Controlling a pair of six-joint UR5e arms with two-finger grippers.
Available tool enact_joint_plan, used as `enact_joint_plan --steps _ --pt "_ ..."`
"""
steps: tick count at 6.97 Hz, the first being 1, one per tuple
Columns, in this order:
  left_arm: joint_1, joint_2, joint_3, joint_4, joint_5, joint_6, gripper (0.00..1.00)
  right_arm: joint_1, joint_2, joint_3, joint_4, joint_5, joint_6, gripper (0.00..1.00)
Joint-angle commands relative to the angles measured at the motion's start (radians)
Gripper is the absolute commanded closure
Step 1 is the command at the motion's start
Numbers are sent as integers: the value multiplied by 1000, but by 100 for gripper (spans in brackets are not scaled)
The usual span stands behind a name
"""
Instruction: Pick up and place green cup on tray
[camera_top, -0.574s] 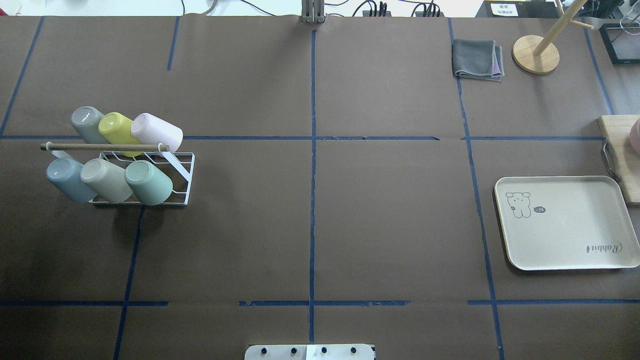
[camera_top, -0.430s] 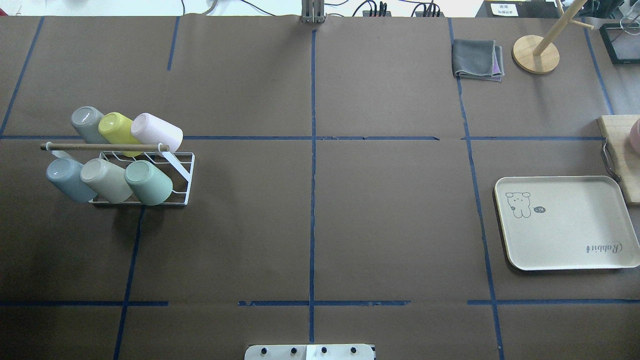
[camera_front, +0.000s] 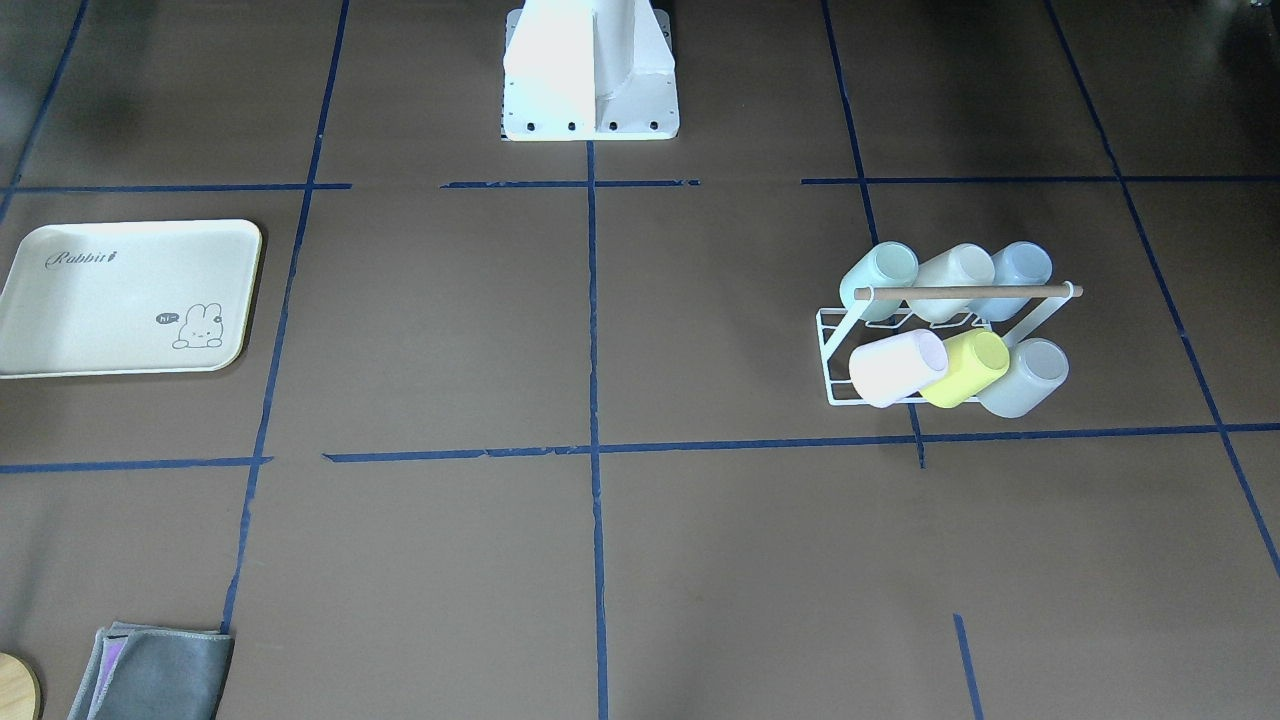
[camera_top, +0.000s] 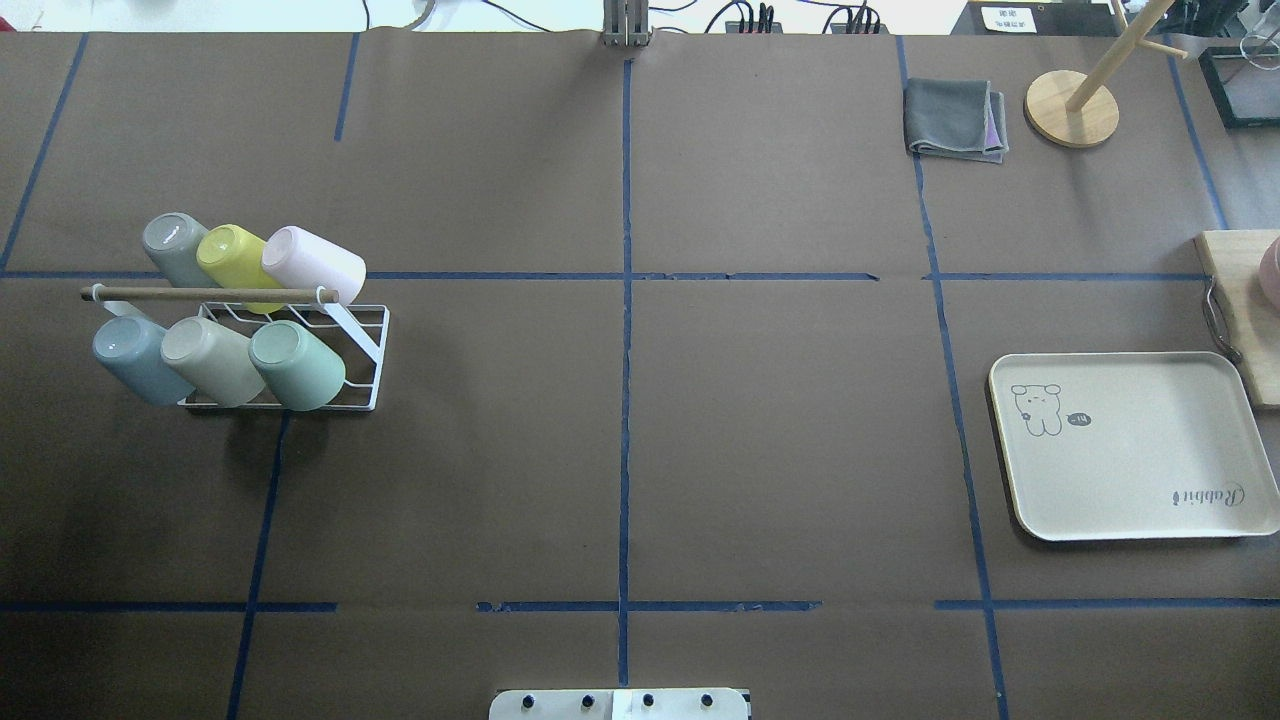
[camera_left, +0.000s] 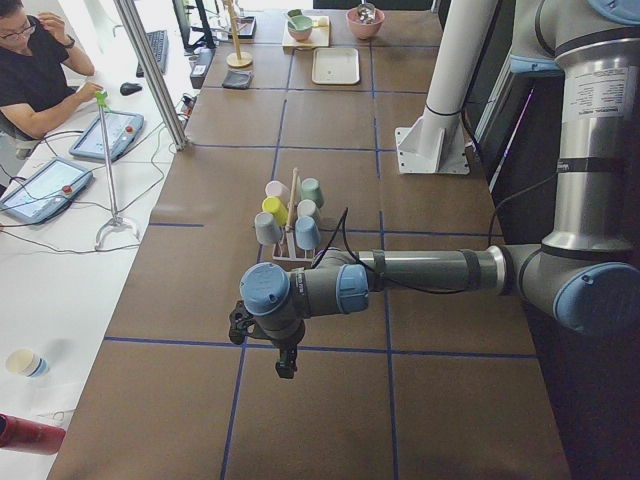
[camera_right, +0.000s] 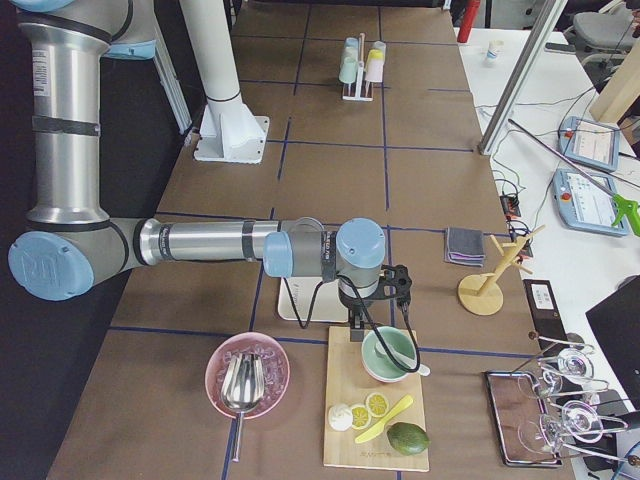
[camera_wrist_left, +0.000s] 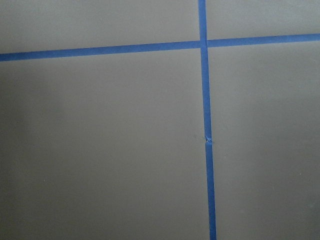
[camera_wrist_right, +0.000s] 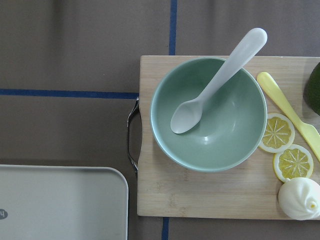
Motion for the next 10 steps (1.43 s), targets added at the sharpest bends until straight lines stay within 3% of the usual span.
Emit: enact_joint_plan --steps 1,3,6,8,10 --pt "0 -3 0 0 0 0 0 0 0 2 1 1 2 0" --pt "2 -38 -6 0 -6 6 0 0 0 0 3 1 2 0" --pt "3 -189 -26 15 0 2 0 0 3 6 1 3 3 0" --pt "15 -188 -145 46 5 0 0 -2 11 6 4 -2 58 0" --pt "51 -188 -198 85 11 0 0 -41 55 -1 1 12 68 0"
